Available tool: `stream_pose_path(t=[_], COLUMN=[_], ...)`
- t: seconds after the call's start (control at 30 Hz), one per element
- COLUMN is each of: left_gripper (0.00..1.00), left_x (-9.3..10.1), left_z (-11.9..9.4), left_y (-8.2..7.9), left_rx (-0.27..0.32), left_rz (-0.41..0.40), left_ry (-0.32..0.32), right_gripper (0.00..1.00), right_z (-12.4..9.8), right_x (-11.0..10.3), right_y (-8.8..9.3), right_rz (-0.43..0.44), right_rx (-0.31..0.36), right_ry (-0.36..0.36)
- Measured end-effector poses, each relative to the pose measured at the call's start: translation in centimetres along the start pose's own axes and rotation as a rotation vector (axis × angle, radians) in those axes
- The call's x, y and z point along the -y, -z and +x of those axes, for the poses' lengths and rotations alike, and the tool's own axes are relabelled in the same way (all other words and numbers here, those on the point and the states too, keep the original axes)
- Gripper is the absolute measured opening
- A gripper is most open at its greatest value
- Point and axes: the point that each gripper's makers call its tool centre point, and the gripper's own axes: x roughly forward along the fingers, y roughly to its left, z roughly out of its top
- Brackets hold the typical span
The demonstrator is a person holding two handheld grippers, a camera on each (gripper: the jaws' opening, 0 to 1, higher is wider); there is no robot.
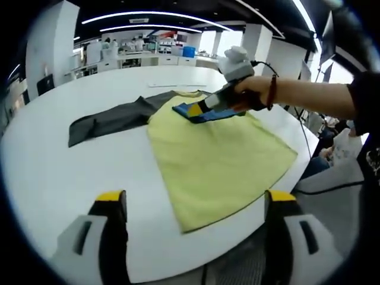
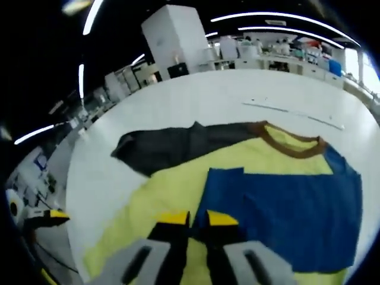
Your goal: Fold the garment on the visible template until the final outline fits inside the template.
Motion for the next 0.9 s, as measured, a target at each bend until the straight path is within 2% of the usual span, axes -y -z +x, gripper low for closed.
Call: stream_pose_path(t=[0.07,0.1,0.3,0.47,0.7,0.8,0.9], left_gripper=[0.95,0.95,0.96,0.96,0.96,0.96,0.95], left_x=[-0.4,-0.5,-0.5,-0.7,-0.8,-1.0,-1.1], left_z=[0.0,0.0,-0.1,-0.1,-0.3,-0.3,-0.4], left_y=[0.0,0.0,-0.1,-0.2,-0.5,-0.5,-0.4], left_rx=[0.002,-0.001,-0.007,-0.003,0.004,0.005,0.0], left_rz=[0.005,0.011,0.03,0.027,0.021,0.022,0.025], left_ry=[-0.017,-0.022,-0.029,-0.037,-0.045,-0.045,-0.047], right_gripper=[0.21,0.22,0.3,0.28,0.19,0.13,0.08], right_z=[-0.6,-0.9,-0.8,-1.3,-0.9,-0.8,-0.7], right_x=[1.1,1.6,3.1,2.6,3.0,2.9,2.2], right_y=[-0.4,-0.4,0.4,1.8,1.8,1.8,2.0], right_rz=[-0.039,-0.055,-0.049,-0.043,-0.022,-0.027,0.01], right_rx=[0.02,0.016,-0.012,-0.045,-0.034,-0.033,-0.027], right_ry=[0.054,0.075,0.098,0.106,0.144,0.142,0.118])
